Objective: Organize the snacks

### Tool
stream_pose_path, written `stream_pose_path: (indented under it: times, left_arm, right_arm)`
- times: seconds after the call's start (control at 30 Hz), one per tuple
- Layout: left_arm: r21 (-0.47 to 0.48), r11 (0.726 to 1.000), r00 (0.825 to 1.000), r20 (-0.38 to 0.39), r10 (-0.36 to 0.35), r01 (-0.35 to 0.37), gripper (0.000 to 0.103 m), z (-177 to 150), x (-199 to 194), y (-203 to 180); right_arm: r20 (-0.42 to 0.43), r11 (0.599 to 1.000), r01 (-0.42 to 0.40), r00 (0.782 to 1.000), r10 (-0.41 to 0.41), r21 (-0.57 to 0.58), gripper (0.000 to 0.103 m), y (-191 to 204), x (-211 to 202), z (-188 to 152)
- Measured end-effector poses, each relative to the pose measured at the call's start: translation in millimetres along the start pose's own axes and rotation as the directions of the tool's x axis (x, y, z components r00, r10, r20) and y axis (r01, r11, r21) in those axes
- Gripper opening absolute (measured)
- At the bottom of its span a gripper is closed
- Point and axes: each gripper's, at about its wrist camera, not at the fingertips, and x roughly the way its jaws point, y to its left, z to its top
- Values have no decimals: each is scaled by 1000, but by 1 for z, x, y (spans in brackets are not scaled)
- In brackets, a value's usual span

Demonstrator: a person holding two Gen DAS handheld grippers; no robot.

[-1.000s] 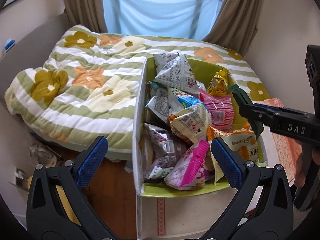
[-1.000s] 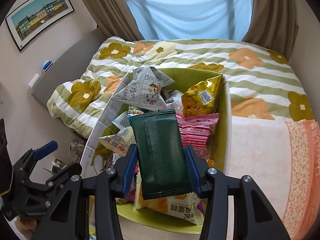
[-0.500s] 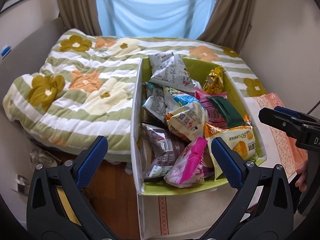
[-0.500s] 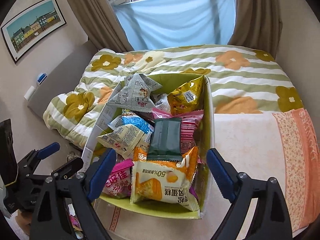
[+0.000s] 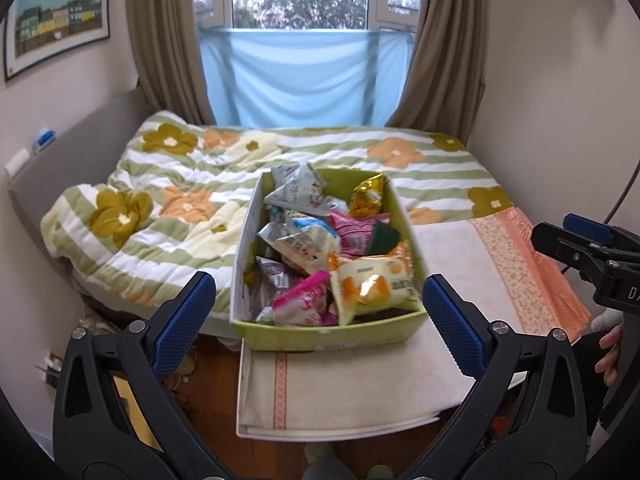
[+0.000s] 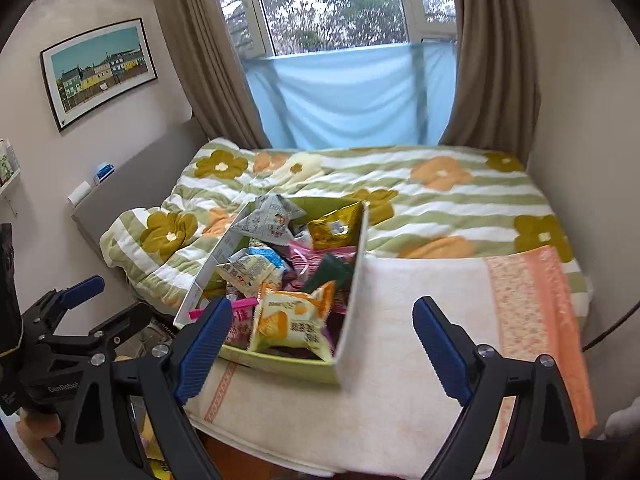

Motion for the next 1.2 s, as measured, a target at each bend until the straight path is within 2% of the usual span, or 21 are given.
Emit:
stream_pose_path:
  times: [0.13,0.17,0.2,0.43,0.67,1.2]
  left_arm:
    - [-4,1000,998,62,17,-17,103,-16,-48,-29]
    - [-5,1000,997,74,20,-20,103,-21,-59,-35]
    - [-4,1000,996,83,23,-22,103,-25,-66,-40]
    - [5,1000,993,115,25,-26,103,-52,-109,-73]
    - [16,999,990,134,32,-34,103,-66,-127,-87]
    - [16,999,990,140,27,-29,103,-64,-127,-88]
  right_arm:
    - [60,998,58,997,-57,-12,91,-15,-55,-18]
    - [73,997,76,995,-75,-14,99,-18,-67,-23]
    - [79,996,93,993,-91,-13,103,-21,-76,-28]
    - [117,974,223,969,-219,-27,103,-34,-125,-65]
    - [126,969,248,961,-247,10,103,-42,-139,-83]
    - [143,967,255,956,-255,25,103,-43,-146,-88]
